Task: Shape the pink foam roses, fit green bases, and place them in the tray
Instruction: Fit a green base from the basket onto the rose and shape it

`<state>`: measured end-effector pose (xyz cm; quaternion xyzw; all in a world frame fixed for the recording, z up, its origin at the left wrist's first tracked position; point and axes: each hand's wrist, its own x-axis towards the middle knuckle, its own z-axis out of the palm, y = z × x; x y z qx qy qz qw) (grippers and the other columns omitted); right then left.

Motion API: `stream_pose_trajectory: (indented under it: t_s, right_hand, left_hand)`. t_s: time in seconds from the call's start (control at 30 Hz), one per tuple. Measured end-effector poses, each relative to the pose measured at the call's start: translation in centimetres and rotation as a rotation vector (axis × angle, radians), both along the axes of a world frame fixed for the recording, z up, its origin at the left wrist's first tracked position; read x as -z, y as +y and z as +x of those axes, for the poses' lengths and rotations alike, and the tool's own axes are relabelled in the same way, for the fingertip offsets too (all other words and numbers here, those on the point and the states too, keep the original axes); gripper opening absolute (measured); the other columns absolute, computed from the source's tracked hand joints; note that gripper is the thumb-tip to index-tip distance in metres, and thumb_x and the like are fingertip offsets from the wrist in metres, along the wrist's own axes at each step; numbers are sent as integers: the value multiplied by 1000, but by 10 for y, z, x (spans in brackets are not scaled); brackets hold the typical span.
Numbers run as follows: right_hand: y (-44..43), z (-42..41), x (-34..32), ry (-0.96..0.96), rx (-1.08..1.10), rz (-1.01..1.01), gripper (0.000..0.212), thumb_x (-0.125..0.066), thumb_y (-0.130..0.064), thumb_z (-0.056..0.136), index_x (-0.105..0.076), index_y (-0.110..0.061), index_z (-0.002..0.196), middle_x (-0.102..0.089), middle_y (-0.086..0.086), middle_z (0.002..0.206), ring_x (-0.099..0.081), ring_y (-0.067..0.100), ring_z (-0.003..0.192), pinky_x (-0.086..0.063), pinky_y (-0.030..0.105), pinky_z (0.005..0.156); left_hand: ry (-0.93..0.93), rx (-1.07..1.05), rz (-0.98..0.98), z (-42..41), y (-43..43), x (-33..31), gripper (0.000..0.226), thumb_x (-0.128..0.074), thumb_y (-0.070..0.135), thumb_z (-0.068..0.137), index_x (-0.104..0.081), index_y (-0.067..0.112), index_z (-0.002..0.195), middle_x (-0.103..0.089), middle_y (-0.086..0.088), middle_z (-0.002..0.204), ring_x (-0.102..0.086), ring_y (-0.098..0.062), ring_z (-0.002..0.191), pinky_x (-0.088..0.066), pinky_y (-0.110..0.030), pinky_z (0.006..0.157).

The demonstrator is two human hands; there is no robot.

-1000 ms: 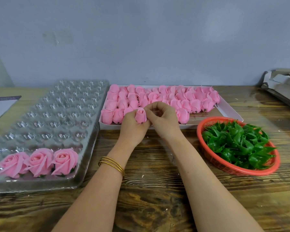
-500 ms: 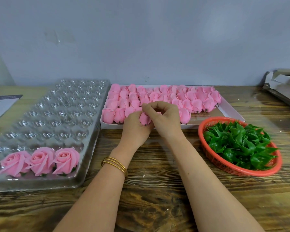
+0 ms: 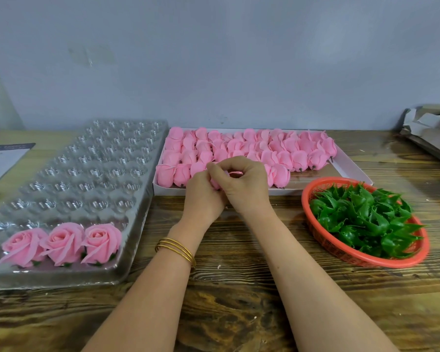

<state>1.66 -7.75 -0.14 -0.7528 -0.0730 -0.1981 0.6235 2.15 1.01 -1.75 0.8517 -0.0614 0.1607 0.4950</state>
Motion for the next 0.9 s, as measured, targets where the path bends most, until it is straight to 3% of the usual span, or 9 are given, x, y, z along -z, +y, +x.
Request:
stream_pose_trajectory:
  t_s: [0.13,0.23,0.4,0.53,0.63,0.73,0.83,0.9]
  right_hand:
    - [1,1,1,-14,-7,2,6,-77,-12,80,-76,-7,77,-70,6,76,-68,24,81,-54,47,81]
    - [1,0,0,0,-51,33,1,-77,-10,80,-78,-10,80,-70,3,76,-68,23,83,-54,47,84]
    - [-1,0,-1,77,-109,127,15,-80,-10,79,-78,-7,93,-72,8,97,-69,22,96,-54,47,92]
    - [-2,-1,-1,95,-157,138,21,-80,-6,78,-77,-9,99,-72,8,105,-67,12,99,-54,34,93]
    - [-2,-1,-2,117,-215,186,25,-79,1,77,-76,-11,99,-72,12,108,-67,12,100,-53,29,94]
    - [-3,-2,-4,126,-265,191,26,-79,1,76,-75,-13,98,-72,7,104,-66,-2,92,-50,15,88]
    - [-6,-2,-6,129,-298,179,25,-79,0,76,-75,-19,91,-72,3,102,-66,2,95,-51,21,93]
    - [-8,-3,-7,136,-315,163,25,-80,-1,75,-74,-22,88,-71,3,102,-65,7,98,-50,28,98]
  left_hand:
    - [-9,-29,-20,0,-1,0,25,-54,19,99,-60,23,74,-52,17,62,-46,7,61,-38,-2,54]
    - [7,-41,-27,1,-1,-1,37,-55,14,96,-53,23,61,-52,12,58,-46,6,59,-39,-6,51]
    - [37,-36,-55,1,-1,-3,37,-56,6,92,-53,22,58,-56,5,59,-50,-1,58,-39,-9,47]
    - [65,-40,-71,3,-2,-3,30,-57,9,94,-60,17,66,-58,7,62,-51,1,59,-41,-10,48]
    - [81,-10,-126,3,-3,-4,32,-57,5,93,-59,23,67,-61,7,67,-60,-9,65,-50,-12,55]
    - [42,29,-150,0,-3,-6,36,-60,7,92,-57,34,68,-59,17,70,-53,4,68,-43,-3,55]
    - [47,43,-154,-1,-2,-7,34,-59,10,93,-57,34,70,-59,15,72,-54,2,69,-44,-5,55]
    - [49,44,-101,-1,-2,-7,30,-56,11,95,-58,30,73,-61,9,75,-59,-8,72,-48,-11,60]
